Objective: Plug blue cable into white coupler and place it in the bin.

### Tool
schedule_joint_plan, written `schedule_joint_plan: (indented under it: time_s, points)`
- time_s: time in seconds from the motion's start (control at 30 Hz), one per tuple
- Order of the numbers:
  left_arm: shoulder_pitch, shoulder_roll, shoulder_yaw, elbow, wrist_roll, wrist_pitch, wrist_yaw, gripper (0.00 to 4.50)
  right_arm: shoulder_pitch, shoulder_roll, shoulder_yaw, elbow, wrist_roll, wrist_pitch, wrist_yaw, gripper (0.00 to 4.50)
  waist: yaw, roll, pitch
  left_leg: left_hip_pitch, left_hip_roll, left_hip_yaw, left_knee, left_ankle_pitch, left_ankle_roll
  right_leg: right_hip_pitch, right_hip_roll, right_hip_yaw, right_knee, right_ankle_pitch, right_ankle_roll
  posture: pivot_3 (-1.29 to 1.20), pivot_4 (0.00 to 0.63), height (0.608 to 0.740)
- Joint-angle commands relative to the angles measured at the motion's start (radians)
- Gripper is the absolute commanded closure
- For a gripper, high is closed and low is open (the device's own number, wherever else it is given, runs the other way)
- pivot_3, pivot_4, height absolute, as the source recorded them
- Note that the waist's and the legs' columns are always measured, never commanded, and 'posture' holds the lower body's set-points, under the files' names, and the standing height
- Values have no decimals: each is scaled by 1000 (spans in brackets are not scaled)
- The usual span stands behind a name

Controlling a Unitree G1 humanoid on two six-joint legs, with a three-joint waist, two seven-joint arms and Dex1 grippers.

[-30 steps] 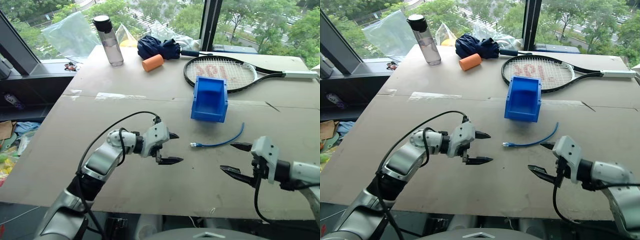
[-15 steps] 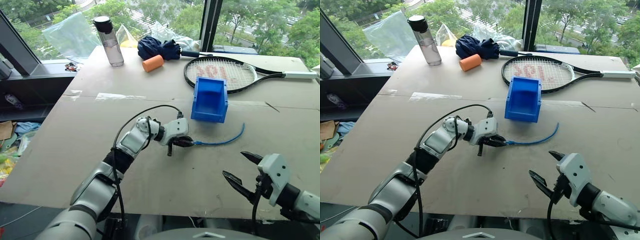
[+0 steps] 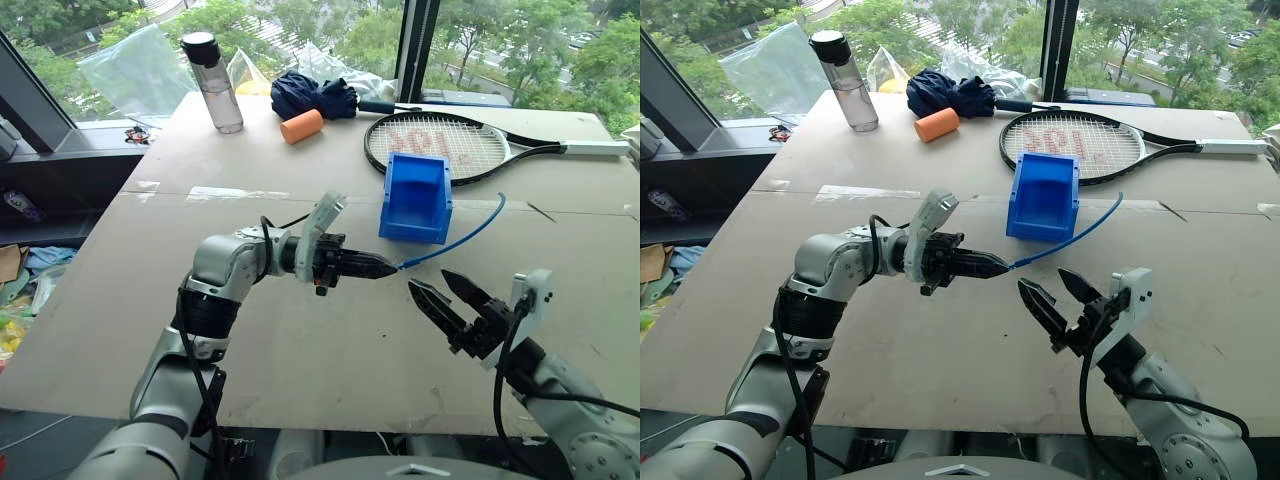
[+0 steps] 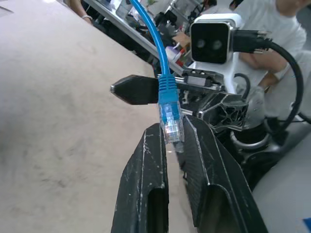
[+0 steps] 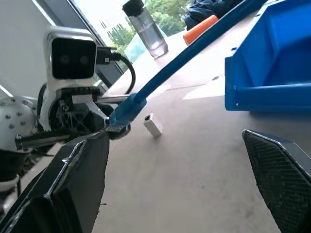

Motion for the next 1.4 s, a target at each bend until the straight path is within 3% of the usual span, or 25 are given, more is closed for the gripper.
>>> schedule_joint_plan:
  time_s: [0.03, 0.07, 0.2, 0.27, 0.43, 0.53, 0.57, 0.7, 0.73, 0.83, 1.0, 1.4]
  points:
    - [7, 11, 54, -97, -89, 71, 38, 4433, -57, 10, 3, -6, 132, -12, -63, 59, -3, 0, 0, 0, 0, 0, 0, 0, 0, 0, 0, 0, 0, 0, 1, 0, 150, 740]
    - [13, 18, 62, -111, -102, 81, 46, 4433, -77, 10, 6, 4, 161, -15, -76, 59, -5, 0, 0, 0, 0, 0, 0, 0, 0, 0, 0, 0, 0, 0, 1, 0, 150, 740]
    - [26, 17, 85, -142, -136, 100, 94, 4500, -118, -12, 25, 39, 244, -12, -110, 1227, -6, 0, 0, 1, 0, 0, -1, 0, 0, 0, 0, 0, 0, 0, 0, 0, 150, 740]
    - [29, 8, 100, -162, -160, 116, 123, 4500, -130, -31, 35, 48, 272, -12, -114, 2336, -6, 1, 0, 1, 0, 0, -1, 0, 0, 0, 0, 0, 0, 0, 0, 0, 150, 740]
    - [46, 0, 115, -196, -189, 121, 171, 4500, -144, -72, 48, 56, 332, -30, -117, 4409, -6, 1, 0, 1, 0, 0, -1, 0, 0, 0, 0, 0, 0, 0, 0, 0, 150, 740]
    - [53, -2, 126, -197, -187, 111, 209, 4500, -143, -90, 54, 57, 362, -48, -115, 4409, -6, 1, 0, 1, 0, 0, -1, 0, 0, 0, 0, 0, 0, 0, 0, 0, 150, 740]
    - [55, -1, 133, -195, -193, 113, 216, 3519, -142, -96, 57, 57, 369, -54, -114, 4500, -6, 1, 0, 1, 0, 0, -1, 0, 0, 0, 0, 1, 0, 0, 0, 0, 150, 740]
    - [60, 30, 190, -157, -156, 55, 279, 1780, -126, -117, 59, 54, 376, -80, -112, 4500, -7, 1, 1, 1, 0, 0, -1, 0, 0, 0, 0, 0, 0, 0, 0, 0, 150, 740]
    - [64, 77, 212, -115, -87, -29, 290, 1428, -119, -125, 49, 54, 372, -89, -109, 4500, -6, 1, 1, 1, 0, 0, -1, 0, 0, 0, 0, 0, 0, 0, 0, 0, 150, 740]
    - [92, 204, 219, 25, 141, -350, 306, 1428, -92, -145, 30, 62, 356, -114, -95, 4500, -13, 1, 1, 3, 0, 0, -3, 0, 0, 0, 2, 2, 0, -1, -3, 0, 150, 740]
    - [124, 219, 150, 160, 298, -633, 260, 1428, -79, -162, 42, 77, 334, -143, -83, 4500, 10, 0, 0, 1, -1, 3, -4, 0, 0, -1, 1, 0, -1, -1, -3, 0, 150, 740]
    - [65, 143, 36, 436, 499, -928, 227, 1428, -60, -163, 63, 78, 283, -188, -78, 4500, 16, -3, -2, 1, -2, 6, -3, 0, 0, -1, -1, 1, -2, -1, -3, 0, 150, 740]
